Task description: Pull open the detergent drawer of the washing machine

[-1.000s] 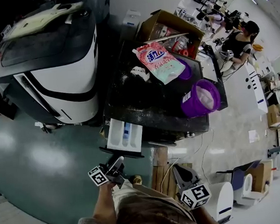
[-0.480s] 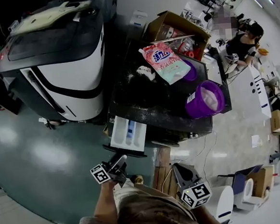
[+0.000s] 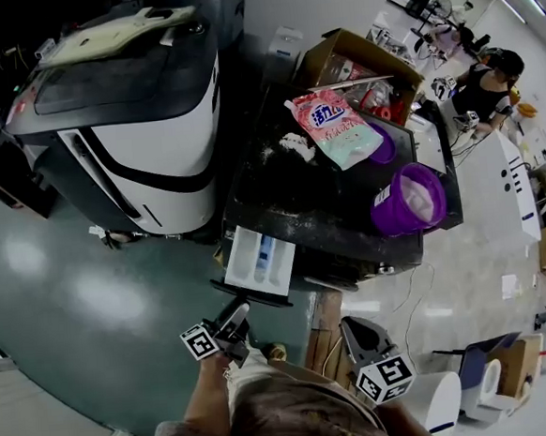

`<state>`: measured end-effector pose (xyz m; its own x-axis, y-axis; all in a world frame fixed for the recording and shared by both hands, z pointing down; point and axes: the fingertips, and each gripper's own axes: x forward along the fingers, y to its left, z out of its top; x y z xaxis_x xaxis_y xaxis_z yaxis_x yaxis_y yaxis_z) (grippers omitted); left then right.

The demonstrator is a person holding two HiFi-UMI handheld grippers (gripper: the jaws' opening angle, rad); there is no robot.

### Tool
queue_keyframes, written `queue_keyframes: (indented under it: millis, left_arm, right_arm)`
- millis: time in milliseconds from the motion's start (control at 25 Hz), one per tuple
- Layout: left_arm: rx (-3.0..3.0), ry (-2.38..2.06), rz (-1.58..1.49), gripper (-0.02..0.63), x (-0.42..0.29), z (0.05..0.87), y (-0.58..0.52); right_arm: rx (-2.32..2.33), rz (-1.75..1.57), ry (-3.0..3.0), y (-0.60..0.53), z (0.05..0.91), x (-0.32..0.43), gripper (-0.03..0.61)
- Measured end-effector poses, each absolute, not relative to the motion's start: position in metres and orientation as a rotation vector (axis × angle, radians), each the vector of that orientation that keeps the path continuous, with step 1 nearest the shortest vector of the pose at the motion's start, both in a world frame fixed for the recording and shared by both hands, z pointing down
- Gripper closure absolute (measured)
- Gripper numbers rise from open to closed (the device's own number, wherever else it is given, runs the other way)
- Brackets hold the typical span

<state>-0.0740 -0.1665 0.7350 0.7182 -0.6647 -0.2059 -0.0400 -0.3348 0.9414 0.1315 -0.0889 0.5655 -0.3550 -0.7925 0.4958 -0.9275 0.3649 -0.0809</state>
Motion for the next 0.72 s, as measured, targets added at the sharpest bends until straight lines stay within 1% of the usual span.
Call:
queue_keyframes:
  millis: [360,720]
  left_arm:
    - [1.920,-0.614,-0.640,0.359,-0.100,0.687,-0.159]
    - [2.054,-0.762,-0.495,0.360,-0.113,0.600,-0.175]
  right_arm:
    - [1.490,0.519,-2.359,-0.106,0.562,0.123,0.574]
    - [1.534,0.515,-2.464,-0.130,0.550,0.120,0.574]
